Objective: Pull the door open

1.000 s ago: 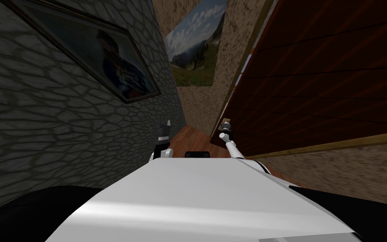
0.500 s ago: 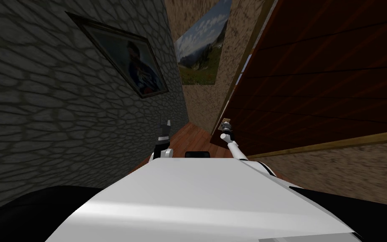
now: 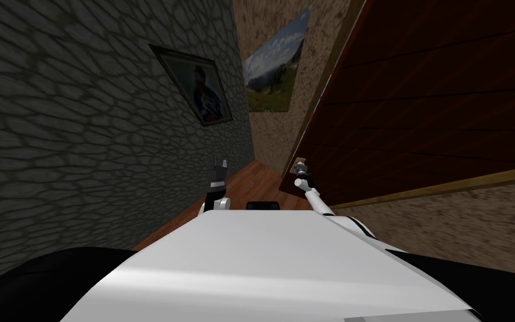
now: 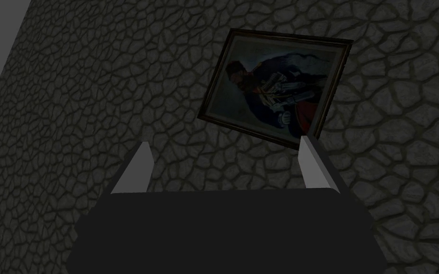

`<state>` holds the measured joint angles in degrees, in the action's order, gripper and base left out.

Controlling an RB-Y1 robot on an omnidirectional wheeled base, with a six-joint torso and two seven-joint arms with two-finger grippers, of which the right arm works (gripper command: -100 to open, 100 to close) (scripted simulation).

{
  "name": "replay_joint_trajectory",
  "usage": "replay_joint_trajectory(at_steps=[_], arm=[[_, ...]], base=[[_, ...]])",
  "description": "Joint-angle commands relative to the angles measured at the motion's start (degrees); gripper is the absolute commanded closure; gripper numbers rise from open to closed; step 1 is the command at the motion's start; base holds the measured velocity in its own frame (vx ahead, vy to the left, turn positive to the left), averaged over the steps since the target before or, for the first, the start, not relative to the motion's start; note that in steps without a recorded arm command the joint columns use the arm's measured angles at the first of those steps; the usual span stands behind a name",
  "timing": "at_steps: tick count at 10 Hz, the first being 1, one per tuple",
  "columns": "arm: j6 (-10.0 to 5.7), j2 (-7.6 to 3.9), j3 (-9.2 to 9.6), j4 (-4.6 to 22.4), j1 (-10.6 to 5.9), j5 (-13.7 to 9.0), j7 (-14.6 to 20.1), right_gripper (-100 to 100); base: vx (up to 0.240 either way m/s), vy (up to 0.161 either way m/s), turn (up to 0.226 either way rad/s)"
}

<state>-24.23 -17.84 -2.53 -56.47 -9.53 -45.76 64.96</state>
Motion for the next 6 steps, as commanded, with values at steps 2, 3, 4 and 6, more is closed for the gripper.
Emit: replay_joint_trajectory(at_steps=[2, 3, 4, 6], arm=[[0.14, -0.42, 1.08, -0.31, 0.37, 0.17, 0.93, 100], [0.15, -0.66, 1.52, -0.54, 0.5, 0.24, 1.31, 100], [0.16, -0.94, 2.02, -0.79, 0.64, 0.32, 1.74, 100], [0.19, -1.69, 3.42, -1.5, 1.04, 0.54, 2.93, 100]], base=[[-0.117, -0.02, 0.073], [-0.223, -0.071, 0.112], [-0.222, -0.053, 0.105], [-0.225, -0.045, 0.128]])
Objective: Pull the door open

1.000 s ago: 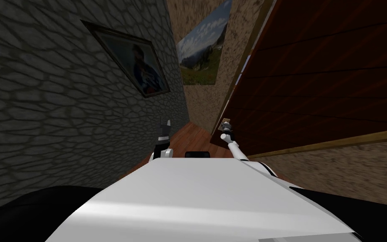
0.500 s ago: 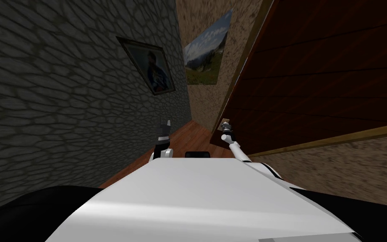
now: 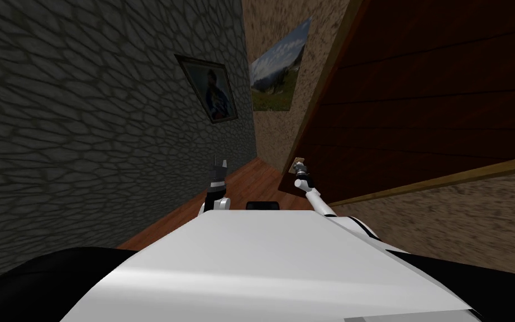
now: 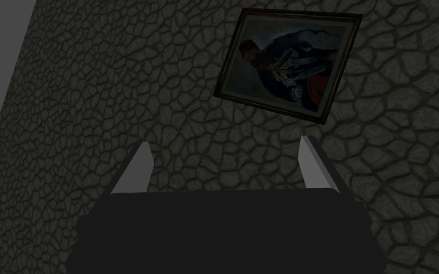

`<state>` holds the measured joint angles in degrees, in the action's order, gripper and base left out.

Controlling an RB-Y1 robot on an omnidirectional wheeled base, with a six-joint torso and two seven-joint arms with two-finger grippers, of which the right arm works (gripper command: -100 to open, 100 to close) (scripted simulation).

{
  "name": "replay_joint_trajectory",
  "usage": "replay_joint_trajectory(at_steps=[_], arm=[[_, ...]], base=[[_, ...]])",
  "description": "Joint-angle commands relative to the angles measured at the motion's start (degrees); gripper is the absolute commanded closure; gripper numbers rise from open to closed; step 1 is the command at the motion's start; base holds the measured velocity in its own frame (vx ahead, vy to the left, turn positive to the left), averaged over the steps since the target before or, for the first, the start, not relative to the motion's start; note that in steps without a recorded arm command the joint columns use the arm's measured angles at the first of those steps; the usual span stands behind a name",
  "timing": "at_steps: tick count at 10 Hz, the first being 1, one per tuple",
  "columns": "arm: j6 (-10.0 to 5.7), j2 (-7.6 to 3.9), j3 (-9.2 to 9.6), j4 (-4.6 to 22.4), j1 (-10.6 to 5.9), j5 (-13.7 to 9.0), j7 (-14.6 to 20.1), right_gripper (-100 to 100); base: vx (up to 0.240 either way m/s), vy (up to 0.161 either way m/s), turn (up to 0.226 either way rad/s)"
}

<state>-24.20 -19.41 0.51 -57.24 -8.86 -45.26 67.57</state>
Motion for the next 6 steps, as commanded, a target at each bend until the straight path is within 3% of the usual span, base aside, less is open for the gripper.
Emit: replay_joint_trajectory(at_steps=[1, 6], arm=[[0.18, -0.43, 0.96, -1.03, 0.53, 0.14, 0.81, 100], [0.23, -1.74, 3.38, -2.25, 1.21, 0.52, 2.86, 100]], base=[[-0.23, -0.042, 0.107], [-0.191, -0.049, 0.091]])
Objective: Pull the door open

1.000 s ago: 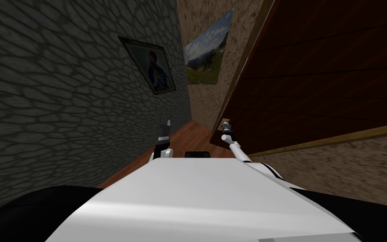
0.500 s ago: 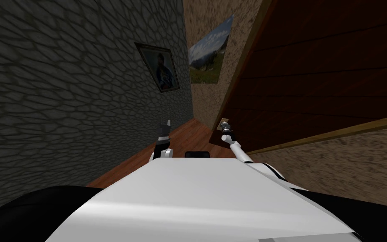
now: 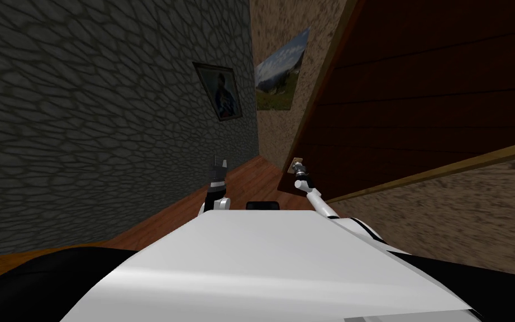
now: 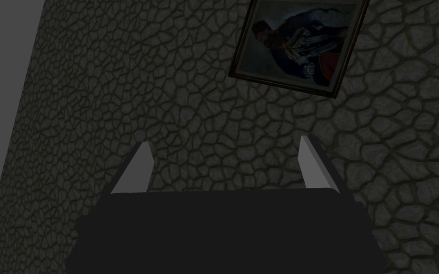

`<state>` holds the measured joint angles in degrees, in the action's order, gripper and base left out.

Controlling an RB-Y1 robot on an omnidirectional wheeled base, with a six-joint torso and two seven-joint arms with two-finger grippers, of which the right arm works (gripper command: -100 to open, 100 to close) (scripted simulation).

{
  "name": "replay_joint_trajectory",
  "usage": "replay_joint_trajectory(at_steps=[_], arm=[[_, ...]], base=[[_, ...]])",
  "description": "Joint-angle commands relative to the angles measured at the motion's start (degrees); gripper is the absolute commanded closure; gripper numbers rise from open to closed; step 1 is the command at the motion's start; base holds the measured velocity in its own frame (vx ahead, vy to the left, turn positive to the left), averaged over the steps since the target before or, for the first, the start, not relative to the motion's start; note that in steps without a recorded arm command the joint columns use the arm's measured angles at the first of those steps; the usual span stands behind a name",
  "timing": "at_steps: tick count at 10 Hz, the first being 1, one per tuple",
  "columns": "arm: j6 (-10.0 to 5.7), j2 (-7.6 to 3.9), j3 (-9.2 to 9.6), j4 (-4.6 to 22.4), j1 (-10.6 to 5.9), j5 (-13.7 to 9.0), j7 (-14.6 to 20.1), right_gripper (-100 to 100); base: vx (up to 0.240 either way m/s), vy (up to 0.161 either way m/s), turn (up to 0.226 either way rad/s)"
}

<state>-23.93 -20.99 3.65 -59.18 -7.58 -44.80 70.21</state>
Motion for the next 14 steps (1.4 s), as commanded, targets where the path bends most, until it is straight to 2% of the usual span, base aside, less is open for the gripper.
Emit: replay_joint_trajectory(at_steps=[1, 2, 12, 13, 14], arm=[[0.0, 0.0, 0.0, 0.0, 0.0, 0.0, 0.0, 100], [0.0, -0.49, 1.02, -0.45, 0.42, -0.02, 0.63, 100], [-0.69, -4.21, 6.54, -3.91, 2.46, -0.36, 4.32, 100], [-0.6, -3.98, 6.13, -3.55, 2.38, -0.35, 4.01, 100], [-0.69, -4.46, 7.0, -3.89, 2.78, -0.29, 4.64, 100]], base=[[-0.07, -0.023, 0.034], [-0.11, -0.027, 0.101], [-0.197, -0.054, 0.098], [-0.096, -0.026, 0.03], [-0.133, -0.043, 0.079]])
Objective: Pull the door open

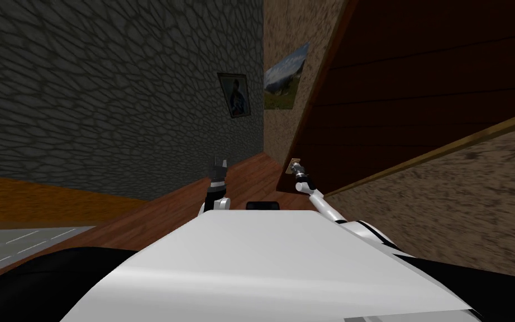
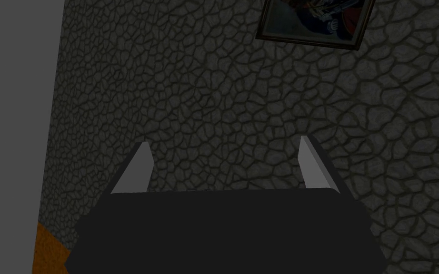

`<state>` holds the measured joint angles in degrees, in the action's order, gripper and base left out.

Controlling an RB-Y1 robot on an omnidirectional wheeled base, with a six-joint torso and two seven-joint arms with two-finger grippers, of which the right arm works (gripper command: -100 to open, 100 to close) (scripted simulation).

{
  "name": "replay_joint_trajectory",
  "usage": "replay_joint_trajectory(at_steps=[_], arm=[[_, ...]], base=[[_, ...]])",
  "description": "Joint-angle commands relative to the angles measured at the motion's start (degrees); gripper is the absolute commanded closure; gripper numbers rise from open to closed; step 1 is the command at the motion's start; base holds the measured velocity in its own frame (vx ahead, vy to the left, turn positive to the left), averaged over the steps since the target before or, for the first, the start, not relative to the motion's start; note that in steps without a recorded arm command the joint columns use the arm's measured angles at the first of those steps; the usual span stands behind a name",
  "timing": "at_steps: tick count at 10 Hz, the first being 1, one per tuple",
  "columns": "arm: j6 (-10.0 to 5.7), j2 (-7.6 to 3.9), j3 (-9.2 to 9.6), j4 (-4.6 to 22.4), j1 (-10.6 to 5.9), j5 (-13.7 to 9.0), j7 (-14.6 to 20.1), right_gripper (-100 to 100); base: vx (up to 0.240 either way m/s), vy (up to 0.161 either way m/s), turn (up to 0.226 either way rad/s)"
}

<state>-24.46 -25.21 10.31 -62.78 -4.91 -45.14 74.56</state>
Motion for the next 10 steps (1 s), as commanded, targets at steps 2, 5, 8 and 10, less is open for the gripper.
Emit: replay_joint_trajectory(at_steps=[2, 5, 8, 10], arm=[[-0.53, -1.26, 1.59, -1.02, 0.56, 0.11, 1.33, 100], [-1.11, -2.87, 3.57, -2.17, 1.26, 0.22, 2.98, 100], [-1.76, -4.67, 5.78, -3.46, 2.04, 0.34, 4.81, 100], [-2.02, -5.4, 6.68, -3.98, 2.36, 0.38, 5.55, 100]], base=[[-0.192, -0.076, 0.101], [-0.179, -0.067, 0.1], [-0.188, -0.061, 0.097], [-0.194, -0.079, 0.082]])
